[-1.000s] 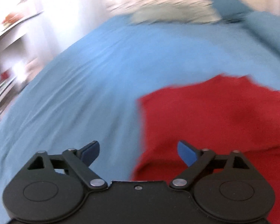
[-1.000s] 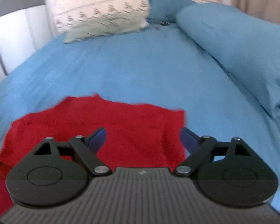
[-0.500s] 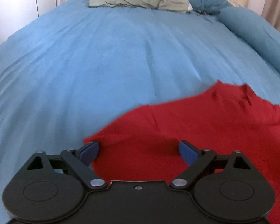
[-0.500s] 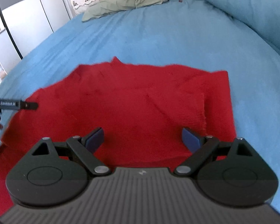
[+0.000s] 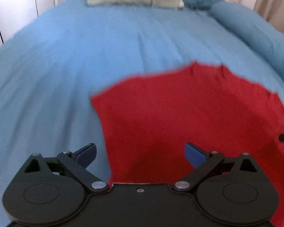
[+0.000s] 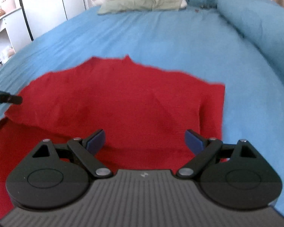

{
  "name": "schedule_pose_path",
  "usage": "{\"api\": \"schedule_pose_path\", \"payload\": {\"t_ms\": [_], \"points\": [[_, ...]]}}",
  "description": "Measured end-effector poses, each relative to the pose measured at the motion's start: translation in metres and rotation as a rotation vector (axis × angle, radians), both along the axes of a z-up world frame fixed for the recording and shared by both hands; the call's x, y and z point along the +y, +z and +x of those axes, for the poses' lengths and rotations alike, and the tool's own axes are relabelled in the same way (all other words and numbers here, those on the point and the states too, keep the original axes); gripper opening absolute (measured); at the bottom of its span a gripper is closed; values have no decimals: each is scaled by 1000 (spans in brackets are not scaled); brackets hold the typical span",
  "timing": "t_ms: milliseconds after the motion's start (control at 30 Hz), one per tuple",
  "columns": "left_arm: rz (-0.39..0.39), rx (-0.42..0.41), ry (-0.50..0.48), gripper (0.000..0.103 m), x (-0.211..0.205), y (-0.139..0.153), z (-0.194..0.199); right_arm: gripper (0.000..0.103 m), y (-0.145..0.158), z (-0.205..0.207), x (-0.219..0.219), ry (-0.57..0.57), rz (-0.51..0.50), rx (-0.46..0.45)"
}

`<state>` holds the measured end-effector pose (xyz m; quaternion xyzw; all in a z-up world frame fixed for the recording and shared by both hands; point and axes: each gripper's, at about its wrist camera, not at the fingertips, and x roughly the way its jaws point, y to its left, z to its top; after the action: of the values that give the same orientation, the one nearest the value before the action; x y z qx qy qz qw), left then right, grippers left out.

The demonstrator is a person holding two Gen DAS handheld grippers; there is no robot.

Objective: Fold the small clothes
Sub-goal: 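Move both grippers toward the hem of the narrowed sweater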

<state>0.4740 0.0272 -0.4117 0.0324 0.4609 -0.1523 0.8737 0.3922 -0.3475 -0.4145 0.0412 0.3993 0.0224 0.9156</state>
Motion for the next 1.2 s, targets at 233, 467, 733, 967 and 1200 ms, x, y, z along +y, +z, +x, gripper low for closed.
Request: {"api": "schedule_pose_path", "payload": {"t_ms": [233,467,733,967,1200], "points": [[7,-18,59,101,6,6,-17,103,-3,-13,-24,-81,64,14],[-1,-39,99,102,29,80,-102,103,81,-75,-31,-104,52,-96],[10,82,188,102,58,126,-255,103,160,-209,-40,-141,83,-63],[-3,193,256,101,48,104,-355,103,153,-334,-40,-215,130,113],[-8,205,333,78,47,44,-358,103,81,-368,-35,-296,197,215]]}}
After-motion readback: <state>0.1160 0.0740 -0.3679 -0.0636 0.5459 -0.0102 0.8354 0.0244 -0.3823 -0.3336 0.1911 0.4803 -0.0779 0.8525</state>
